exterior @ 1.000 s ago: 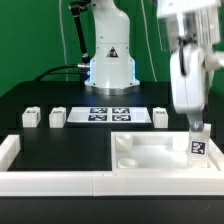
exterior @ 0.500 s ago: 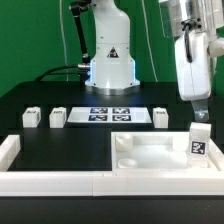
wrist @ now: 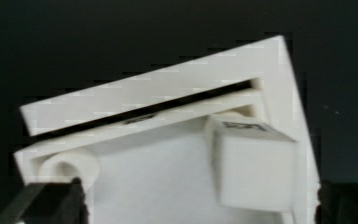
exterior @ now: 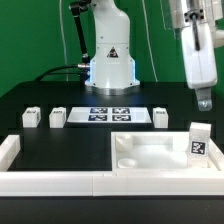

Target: Assemble square table

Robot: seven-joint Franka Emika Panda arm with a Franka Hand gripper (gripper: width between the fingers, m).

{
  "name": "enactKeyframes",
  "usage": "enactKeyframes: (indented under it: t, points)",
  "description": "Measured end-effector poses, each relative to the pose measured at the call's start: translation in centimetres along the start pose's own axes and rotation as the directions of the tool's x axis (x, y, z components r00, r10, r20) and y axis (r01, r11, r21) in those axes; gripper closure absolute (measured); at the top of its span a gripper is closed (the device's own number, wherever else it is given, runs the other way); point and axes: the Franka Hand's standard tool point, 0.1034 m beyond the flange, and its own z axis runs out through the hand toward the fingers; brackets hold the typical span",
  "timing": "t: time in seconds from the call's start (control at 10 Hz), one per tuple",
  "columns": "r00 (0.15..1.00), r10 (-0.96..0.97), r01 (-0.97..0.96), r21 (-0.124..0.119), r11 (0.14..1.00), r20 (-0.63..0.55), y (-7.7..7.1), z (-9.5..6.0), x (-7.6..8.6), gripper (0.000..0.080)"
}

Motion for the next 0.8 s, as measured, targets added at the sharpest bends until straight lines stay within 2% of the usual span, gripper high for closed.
enactKeyframes:
  t: [0.1,0.6,0.7,0.8]
  points:
    - [0.998,-0.064,0.064,-0.003,0.998,0.0,0.4,0.0,-0.4,0.015]
    - [0.914,-0.405,0.405,-0.002,0.914,-0.003,0.5,0.3,0.0,0.015]
    - [0.868,-0.496,0.496,-0.001,0.868,-0.018,1.9,1.0,0.7,0.015]
    - [0.81,-0.586,0.586,-0.02,0.81,-0.012,3.5,1.6,1.7,0.015]
